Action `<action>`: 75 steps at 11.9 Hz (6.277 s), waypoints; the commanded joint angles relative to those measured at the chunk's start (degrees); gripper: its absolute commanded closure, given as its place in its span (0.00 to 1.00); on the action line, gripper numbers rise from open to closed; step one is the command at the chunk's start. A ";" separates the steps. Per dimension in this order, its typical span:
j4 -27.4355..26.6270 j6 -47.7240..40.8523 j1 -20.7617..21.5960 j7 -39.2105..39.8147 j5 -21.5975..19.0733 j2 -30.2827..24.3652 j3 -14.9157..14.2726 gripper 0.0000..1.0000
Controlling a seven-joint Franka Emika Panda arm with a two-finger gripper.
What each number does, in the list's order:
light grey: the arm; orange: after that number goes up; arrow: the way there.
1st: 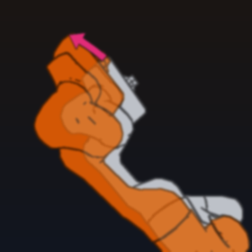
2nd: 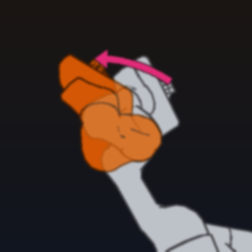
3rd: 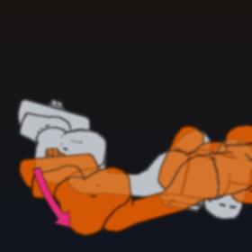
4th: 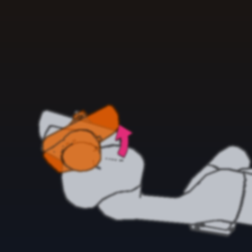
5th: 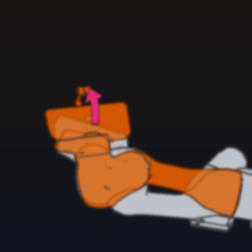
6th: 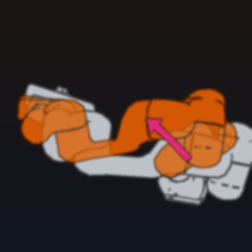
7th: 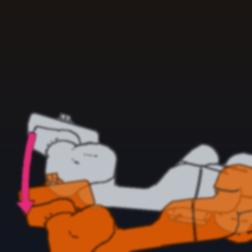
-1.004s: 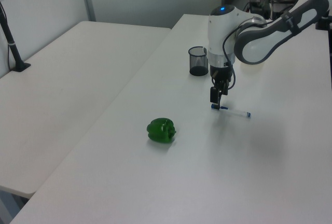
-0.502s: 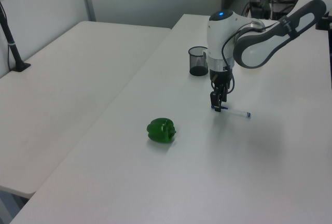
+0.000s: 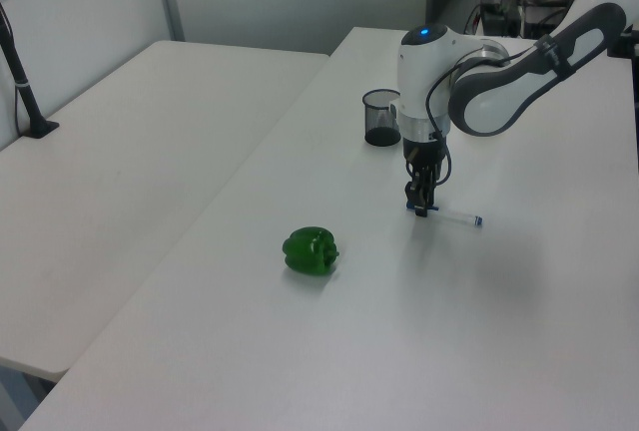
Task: Place marker
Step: 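Close the gripper on the marker near its blue cap, then lift the marker and carry it toward the black mesh pen cup, then lower the marker upright into the black mesh pen cup, then open the gripper to release the marker inside the cup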
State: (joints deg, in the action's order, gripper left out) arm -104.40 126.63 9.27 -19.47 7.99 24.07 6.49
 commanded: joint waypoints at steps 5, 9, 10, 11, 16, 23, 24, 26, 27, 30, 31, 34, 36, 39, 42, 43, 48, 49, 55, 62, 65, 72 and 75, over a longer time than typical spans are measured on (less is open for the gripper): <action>-0.28 1.51 1.02 -1.54 1.42 0.01 -0.34 0.84; -0.10 0.73 1.11 -1.63 1.42 -0.60 -0.34 0.88; 0.16 0.46 1.11 -1.63 1.33 -1.12 -0.34 0.88; 1.81 -2.67 1.02 -1.63 1.33 -1.56 -0.34 0.88; 13.14 -22.88 0.49 1.26 0.37 -8.24 -0.34 0.88; 21.61 -34.26 0.14 6.37 -1.84 -12.64 -1.13 0.87; 21.61 -34.26 -0.03 6.55 -1.84 -12.64 -1.13 0.87; 21.52 -34.17 -1.43 9.08 -1.84 -12.47 -1.57 0.87; 21.34 -34.17 -2.05 11.10 -1.84 -12.47 -2.62 0.87; 21.34 -33.56 -3.46 18.82 -3.32 -11.94 -7.88 0.87; 21.34 -32.51 -4.51 21.55 -4.37 -11.59 -9.38 0.87; 21.08 -20.32 -7.41 22.02 -5.61 -11.32 -10.19 0.87; 20.21 -13.82 -8.12 21.93 -5.62 -11.32 -10.19 0.87; 17.40 -1.87 -8.74 21.84 -5.62 -11.32 -10.19 0.87; 11.52 13.15 -8.91 21.58 -5.53 -11.06 -10.19 0.87; 10.19 18.16 -8.91 21.49 -5.53 -10.10 -10.19 0.87; 8.16 38.22 -8.91 19.03 -5.00 -3.17 -10.19 0.87; 8.16 41.04 -8.83 19.03 -5.09 -1.76 -10.27 0.87; 7.29 47.48 -9.62 18.50 -5.35 2.21 -10.36 0.86; 4.38 47.48 -9.88 18.50 -5.18 2.30 -10.36 0.82; 4.38 47.48 -10.23 18.50 -5.18 2.39 -10.36 0.75; 4.38 47.48 -10.14 18.41 -5.18 2.39 -10.36 0.00; 4.47 47.39 -10.06 18.41 -5.18 2.30 -10.36 0.00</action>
State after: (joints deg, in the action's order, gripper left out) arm -98.40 172.69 -1.27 -0.50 3.33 27.28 -3.49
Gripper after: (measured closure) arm 0.000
